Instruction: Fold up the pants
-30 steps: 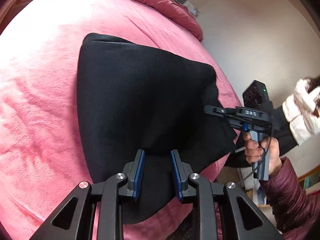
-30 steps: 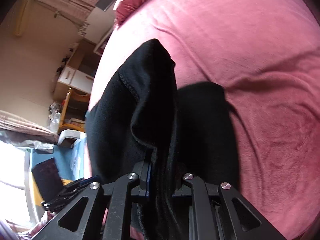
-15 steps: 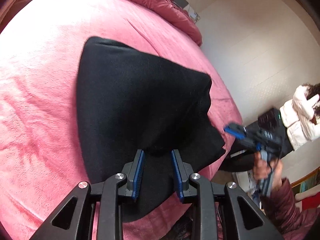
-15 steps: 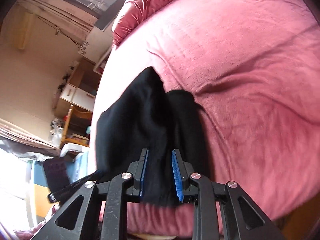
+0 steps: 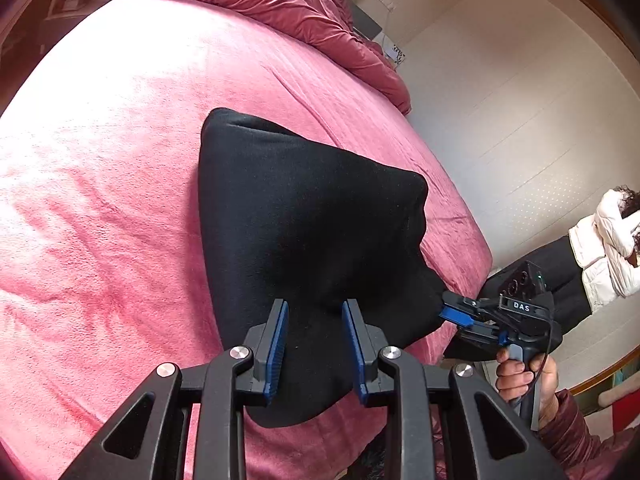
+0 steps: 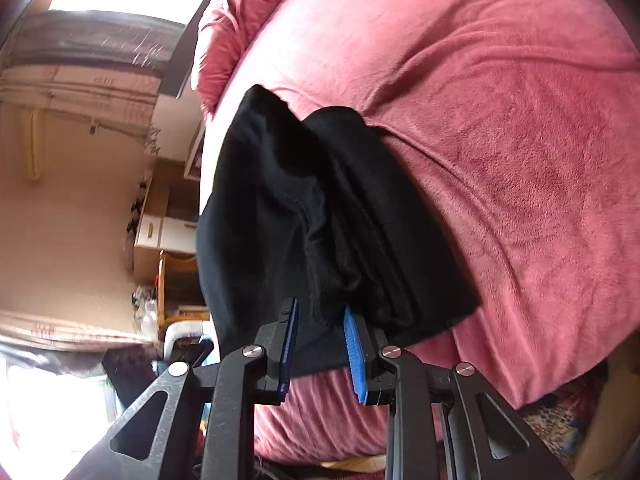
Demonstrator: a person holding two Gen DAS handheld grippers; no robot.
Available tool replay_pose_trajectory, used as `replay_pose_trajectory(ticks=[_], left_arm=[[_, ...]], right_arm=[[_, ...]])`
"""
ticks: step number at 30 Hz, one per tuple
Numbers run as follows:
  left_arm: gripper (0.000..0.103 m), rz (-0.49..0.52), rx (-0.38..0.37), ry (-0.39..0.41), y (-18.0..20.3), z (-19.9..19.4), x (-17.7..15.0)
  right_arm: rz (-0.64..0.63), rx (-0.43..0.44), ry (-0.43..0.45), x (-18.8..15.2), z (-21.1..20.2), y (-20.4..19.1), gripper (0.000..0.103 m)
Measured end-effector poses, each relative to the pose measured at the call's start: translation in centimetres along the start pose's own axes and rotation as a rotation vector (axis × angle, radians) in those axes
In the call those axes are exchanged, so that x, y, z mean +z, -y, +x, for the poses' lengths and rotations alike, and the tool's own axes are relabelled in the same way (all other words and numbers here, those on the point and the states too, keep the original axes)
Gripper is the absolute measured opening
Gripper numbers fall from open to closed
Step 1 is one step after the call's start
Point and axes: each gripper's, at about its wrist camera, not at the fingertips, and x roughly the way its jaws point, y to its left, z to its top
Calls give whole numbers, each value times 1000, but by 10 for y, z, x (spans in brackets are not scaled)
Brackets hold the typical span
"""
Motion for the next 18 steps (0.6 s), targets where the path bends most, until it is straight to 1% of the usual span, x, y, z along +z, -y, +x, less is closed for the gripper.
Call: replay_pose_trajectory(ticks=[1, 2, 3, 6, 9, 11, 15, 16, 18], left_arm=[[28, -2, 0, 2, -1, -1, 0], [28, 0, 0, 2, -2, -3, 0], [28, 3, 2, 2, -1, -4, 0], [28, 23, 1, 2, 1, -6, -1], [28, 65, 4, -5, 11, -3, -3], [28, 96, 11, -21, 16, 1, -5], [28, 115, 48, -94, 17, 22, -11], [28, 121, 50, -107, 19, 26, -12], [28, 140, 67, -125, 22, 33, -14]], right_arm=[[-20, -19, 7, -1, 0, -4, 22], [-39, -33, 15, -3, -2, -7, 12], [-50, -41, 21, -4, -5, -9, 9], [-83, -55, 31, -9, -15, -17, 9], [-118, -57, 41, -15, -27, -26, 8], [-144, -94, 36, -19, -29, -27, 8], [-122, -213, 6, -23, -11, -7, 7], [-103, -228, 3, -24, -6, 0, 7], [-93, -228, -5, -24, 0, 8, 7]])
